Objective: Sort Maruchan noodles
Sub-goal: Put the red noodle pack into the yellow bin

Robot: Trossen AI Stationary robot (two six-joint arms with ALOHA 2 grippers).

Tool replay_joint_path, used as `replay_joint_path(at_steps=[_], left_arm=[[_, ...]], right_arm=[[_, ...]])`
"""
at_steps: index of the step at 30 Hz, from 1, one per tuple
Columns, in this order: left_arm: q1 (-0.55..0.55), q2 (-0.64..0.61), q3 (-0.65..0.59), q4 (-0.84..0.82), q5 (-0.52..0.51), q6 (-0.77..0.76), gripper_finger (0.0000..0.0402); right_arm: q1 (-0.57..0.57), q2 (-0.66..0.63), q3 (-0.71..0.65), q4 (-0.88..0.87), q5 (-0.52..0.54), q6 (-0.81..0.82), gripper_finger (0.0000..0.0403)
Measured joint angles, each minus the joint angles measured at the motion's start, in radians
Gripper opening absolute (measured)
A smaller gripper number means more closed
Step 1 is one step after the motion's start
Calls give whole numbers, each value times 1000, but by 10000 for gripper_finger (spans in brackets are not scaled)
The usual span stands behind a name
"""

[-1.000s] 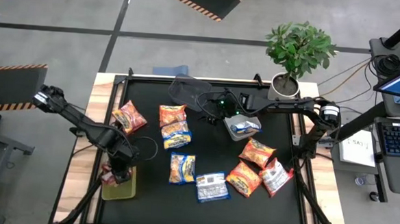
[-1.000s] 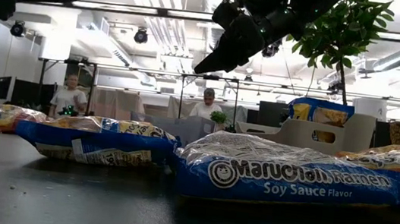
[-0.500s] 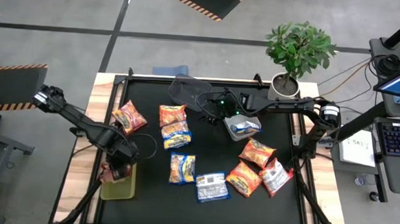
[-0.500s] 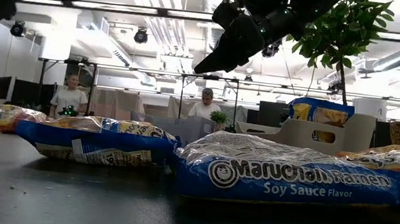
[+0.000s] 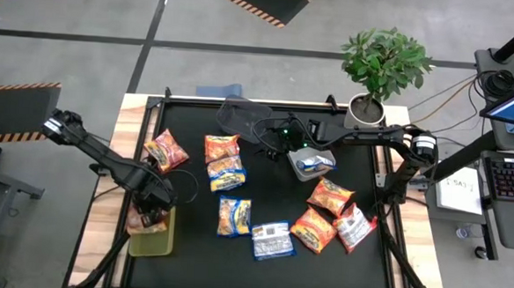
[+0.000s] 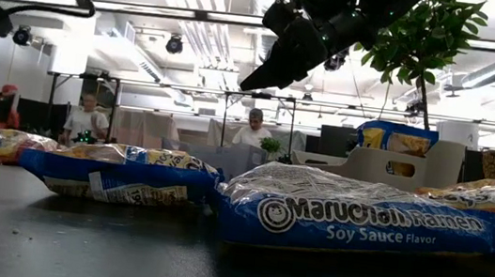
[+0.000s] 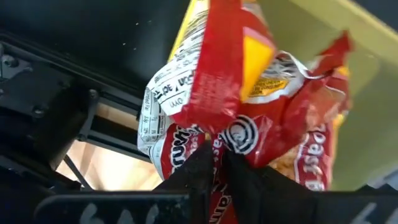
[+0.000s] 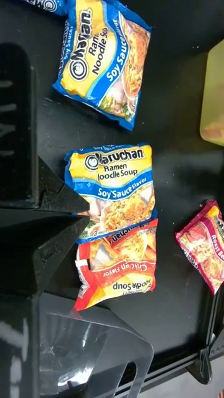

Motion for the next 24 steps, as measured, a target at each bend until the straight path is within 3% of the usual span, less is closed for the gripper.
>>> replay_joint_path(at_steps=[5,12,20,24], left_arm=[[0,0,7,25,-19,-6,8],[-5,-9,11,249,-53,39,1],[-63,-16,17,255,-52,56,0],[-66,-22,80,223,-43,30,0]], right_arm=[[0,0,0,0,0,-2,9],[0,0,0,0,0,-5,9],[0,0,0,0,0,-4,9],[0,0,0,0,0,-5,9]])
